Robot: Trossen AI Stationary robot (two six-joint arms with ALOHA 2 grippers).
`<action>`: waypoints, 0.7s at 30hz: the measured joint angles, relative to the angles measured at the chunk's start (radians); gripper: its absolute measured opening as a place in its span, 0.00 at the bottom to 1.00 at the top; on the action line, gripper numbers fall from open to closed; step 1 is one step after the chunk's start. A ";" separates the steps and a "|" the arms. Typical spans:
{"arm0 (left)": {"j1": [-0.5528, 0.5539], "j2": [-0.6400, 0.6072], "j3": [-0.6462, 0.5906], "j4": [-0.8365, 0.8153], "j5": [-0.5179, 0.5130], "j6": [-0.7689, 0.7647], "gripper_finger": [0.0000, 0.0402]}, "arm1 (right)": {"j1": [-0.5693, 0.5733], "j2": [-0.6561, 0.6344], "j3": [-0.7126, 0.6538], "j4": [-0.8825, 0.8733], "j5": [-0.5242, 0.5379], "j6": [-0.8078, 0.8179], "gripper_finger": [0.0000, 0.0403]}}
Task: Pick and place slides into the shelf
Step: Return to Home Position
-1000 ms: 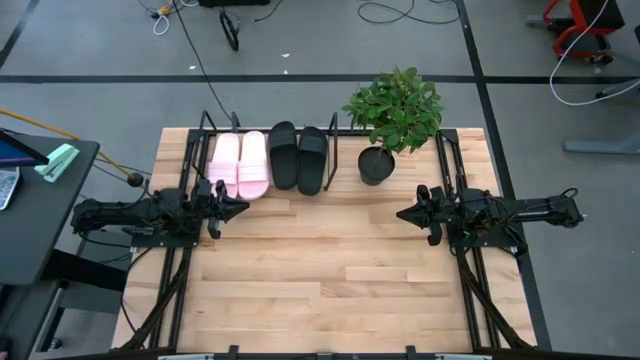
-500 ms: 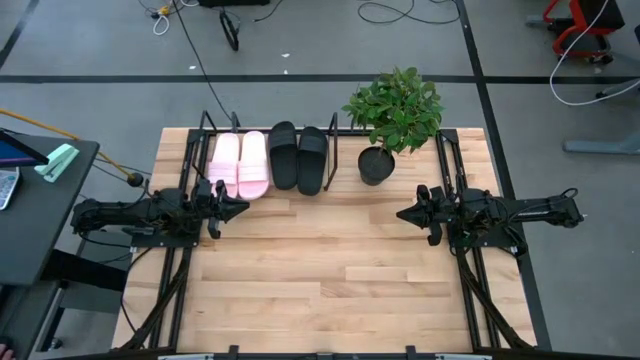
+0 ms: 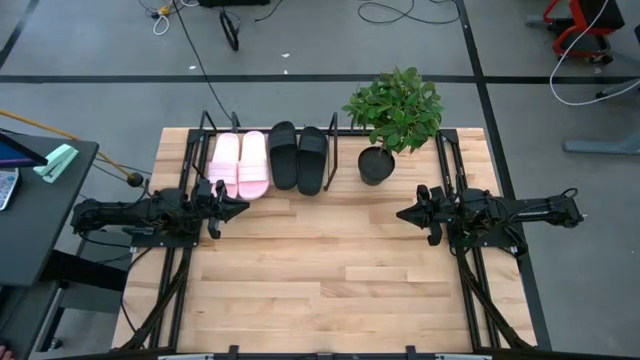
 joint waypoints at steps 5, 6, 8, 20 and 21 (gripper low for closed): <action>0.000 0.000 0.000 0.000 0.000 0.000 0.09 | 0.000 0.000 0.000 0.000 0.000 0.000 0.04; 0.000 0.000 0.000 0.000 0.000 -0.001 0.09 | 0.000 0.000 0.000 0.000 0.000 0.000 0.04; 0.000 0.000 0.000 0.000 0.000 0.000 0.10 | 0.000 0.000 0.000 0.000 0.000 0.000 0.04; 0.000 0.000 0.000 0.000 0.000 0.000 0.07 | 0.000 0.000 0.000 0.000 0.000 0.000 0.04; 0.000 0.000 0.000 0.000 0.000 0.000 0.07 | 0.000 0.000 0.000 0.000 0.000 0.000 0.04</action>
